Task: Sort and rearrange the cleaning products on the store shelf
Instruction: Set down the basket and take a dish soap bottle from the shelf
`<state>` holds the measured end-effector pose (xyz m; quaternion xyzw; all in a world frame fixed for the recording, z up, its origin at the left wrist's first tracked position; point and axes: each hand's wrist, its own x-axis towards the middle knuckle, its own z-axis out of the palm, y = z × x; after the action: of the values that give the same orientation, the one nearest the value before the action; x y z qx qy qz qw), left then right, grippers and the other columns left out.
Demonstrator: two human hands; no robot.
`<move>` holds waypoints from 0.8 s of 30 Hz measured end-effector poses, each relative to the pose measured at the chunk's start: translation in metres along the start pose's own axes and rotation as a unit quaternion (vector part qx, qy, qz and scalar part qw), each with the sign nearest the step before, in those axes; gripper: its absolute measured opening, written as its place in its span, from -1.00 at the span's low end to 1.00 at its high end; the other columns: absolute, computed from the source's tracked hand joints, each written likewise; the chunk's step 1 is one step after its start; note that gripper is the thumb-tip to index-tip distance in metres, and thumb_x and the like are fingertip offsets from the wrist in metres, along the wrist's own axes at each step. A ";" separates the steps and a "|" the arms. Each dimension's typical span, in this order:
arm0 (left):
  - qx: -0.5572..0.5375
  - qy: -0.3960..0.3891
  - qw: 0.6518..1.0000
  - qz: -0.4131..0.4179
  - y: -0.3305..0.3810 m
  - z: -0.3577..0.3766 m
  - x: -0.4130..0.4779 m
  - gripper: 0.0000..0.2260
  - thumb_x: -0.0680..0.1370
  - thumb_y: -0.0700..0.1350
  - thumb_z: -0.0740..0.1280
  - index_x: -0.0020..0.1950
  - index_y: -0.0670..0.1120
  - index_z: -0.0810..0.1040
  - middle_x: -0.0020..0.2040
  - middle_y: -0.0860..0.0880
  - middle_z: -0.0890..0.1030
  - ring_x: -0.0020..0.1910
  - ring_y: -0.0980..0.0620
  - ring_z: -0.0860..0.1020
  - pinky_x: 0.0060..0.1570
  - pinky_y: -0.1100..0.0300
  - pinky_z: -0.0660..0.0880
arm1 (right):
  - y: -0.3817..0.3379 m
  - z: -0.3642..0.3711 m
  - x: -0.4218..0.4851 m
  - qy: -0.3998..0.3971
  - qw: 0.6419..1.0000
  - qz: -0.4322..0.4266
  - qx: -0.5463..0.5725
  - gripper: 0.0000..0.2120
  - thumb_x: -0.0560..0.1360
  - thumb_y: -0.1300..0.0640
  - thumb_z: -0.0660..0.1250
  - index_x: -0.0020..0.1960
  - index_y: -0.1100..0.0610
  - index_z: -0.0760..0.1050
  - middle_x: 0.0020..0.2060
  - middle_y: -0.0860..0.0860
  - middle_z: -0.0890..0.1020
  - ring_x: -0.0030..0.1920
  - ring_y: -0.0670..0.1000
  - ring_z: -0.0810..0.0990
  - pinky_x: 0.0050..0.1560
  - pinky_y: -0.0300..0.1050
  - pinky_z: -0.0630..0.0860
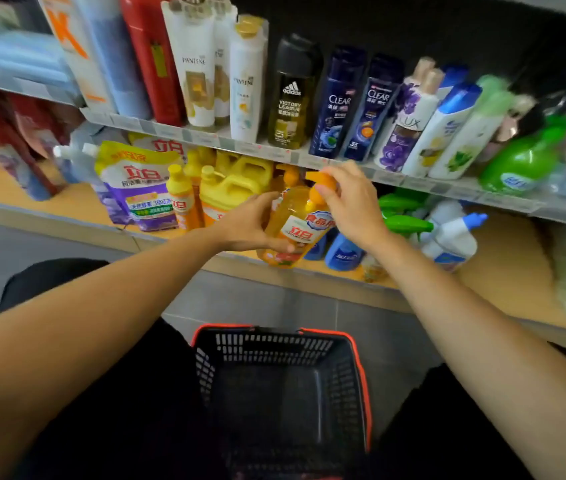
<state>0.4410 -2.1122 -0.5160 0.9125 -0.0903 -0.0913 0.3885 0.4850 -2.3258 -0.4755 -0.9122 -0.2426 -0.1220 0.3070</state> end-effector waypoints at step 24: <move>-0.300 -0.154 0.941 -0.008 0.053 0.087 -0.038 -0.42 0.38 -0.17 0.61 0.36 -0.02 0.52 0.20 -0.04 0.69 0.18 -0.07 0.67 0.10 0.06 0.63 | 0.036 -0.023 -0.169 0.127 0.872 0.207 0.425 -0.52 0.39 0.06 0.57 0.27 -0.10 0.55 0.11 -0.04 0.69 0.09 -0.07 0.67 -0.01 -0.20 0.59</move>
<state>0.3785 -2.1995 -0.5329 0.7289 -0.1099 -0.2570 0.6250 0.3579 -2.4271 -0.5384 -0.6998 -0.0356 -0.0555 0.7113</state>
